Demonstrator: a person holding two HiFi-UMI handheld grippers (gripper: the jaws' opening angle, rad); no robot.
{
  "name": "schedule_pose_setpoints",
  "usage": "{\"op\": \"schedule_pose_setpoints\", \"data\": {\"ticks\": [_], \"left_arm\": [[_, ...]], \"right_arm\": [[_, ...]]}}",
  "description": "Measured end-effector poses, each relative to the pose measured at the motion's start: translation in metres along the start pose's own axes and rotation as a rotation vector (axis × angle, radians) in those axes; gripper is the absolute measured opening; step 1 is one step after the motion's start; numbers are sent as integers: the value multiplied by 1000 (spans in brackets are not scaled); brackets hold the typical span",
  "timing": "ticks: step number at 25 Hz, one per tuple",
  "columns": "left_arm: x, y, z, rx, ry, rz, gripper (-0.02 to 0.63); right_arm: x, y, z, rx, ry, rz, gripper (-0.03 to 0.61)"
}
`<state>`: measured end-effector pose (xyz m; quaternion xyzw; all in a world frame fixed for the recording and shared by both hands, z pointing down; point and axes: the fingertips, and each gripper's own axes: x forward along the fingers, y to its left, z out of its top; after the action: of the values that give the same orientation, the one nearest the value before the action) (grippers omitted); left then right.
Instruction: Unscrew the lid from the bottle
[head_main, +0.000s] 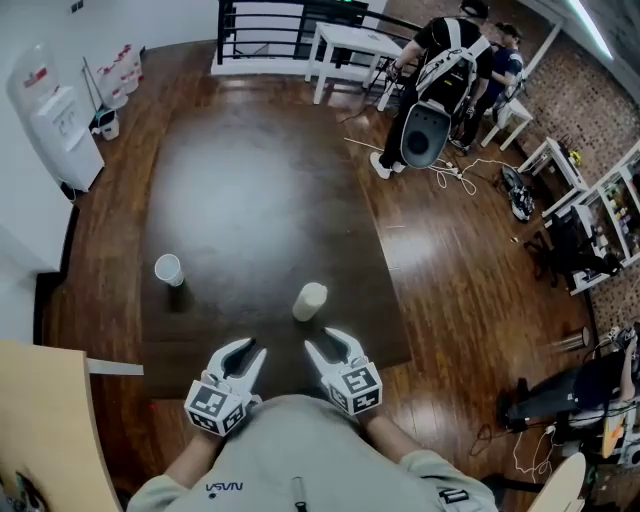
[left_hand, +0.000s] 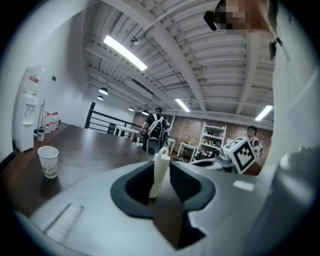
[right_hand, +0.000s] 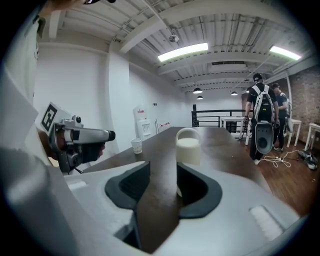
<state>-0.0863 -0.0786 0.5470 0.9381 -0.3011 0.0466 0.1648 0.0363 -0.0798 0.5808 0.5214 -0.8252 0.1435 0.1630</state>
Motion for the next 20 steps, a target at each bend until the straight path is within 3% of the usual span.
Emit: {"op": "schedule_pose_setpoints", "data": {"ticks": [3,8,12,20], "left_arm": [[5,13,-10,-12,24,49,100],[10,23,-18,-8,43,126,99],[14,36,-29,-25,86,170,100],[8,46,-32,-13,159,209,98]], "right_arm": [[18,-8,-26,-7,46,23,243],[52,-8,-53,-39,89,110,338],[79,-11,-59,-90,73,140,376],[104,-18,-40,-115,10,155,388]]}}
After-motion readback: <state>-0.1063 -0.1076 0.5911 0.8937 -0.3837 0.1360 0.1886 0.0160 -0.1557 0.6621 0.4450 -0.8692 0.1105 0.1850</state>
